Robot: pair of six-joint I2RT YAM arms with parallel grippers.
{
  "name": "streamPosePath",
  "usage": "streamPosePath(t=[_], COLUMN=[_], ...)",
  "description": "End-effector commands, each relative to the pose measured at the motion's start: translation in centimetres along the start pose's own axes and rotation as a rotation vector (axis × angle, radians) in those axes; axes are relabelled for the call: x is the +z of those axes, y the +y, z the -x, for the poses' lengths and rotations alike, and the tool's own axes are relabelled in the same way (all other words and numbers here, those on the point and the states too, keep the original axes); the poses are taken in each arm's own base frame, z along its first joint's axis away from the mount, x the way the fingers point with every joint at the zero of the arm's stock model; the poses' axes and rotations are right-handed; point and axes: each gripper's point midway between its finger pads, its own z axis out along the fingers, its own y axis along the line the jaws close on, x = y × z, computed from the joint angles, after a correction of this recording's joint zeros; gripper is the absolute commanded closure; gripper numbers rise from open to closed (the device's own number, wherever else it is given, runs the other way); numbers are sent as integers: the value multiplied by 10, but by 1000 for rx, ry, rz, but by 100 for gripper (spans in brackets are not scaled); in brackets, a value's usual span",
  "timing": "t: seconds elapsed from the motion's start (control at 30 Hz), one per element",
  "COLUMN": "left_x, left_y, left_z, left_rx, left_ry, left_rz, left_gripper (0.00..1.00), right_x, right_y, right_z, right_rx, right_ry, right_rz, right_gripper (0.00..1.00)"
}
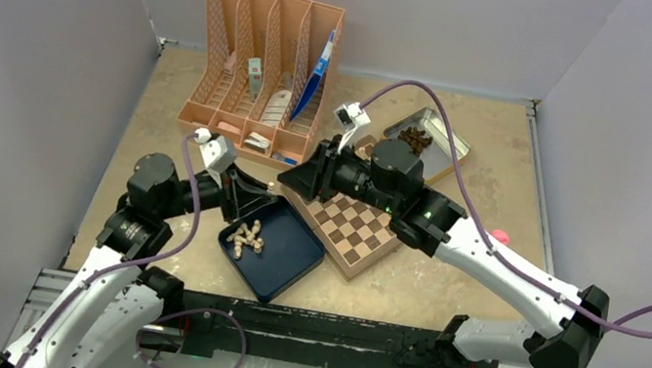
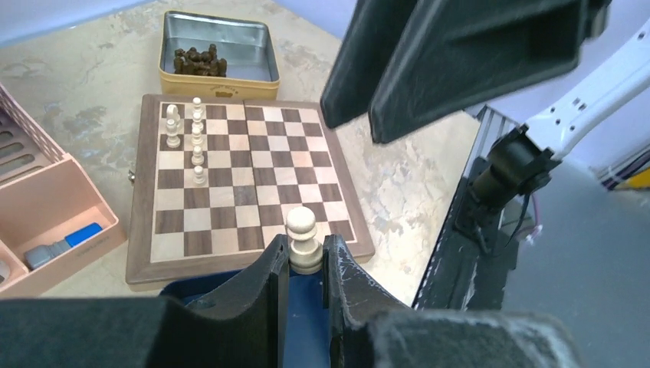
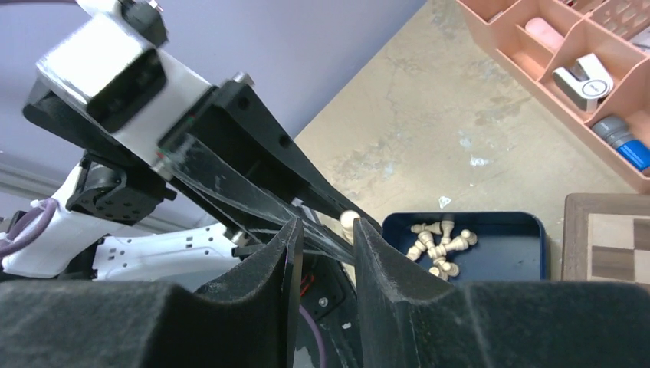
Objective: Set up the chess pieces on the board
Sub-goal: Place the chess piece on the chessboard.
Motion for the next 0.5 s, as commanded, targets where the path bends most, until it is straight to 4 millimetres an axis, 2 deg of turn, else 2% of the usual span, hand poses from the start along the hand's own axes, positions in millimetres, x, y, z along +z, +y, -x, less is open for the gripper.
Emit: streamPosePath(t=[0.0,0.2,0.47], left_x=[2,0,0], left_y=[-2,-4,0], left_z=[-3,-8,-20], left_rx=[237,361,364], left_ry=[26,12,34], left_rz=[-86,-125,-122], left_gripper=[100,100,100], right_x=[0,13,33], right_y=[4,1,-10], right_z=[7,-9,-26], right_rx=[-77,-62,-59], right_ry=[67,143,199], right_rz=[-20,0,5], right_gripper=[67,65,67])
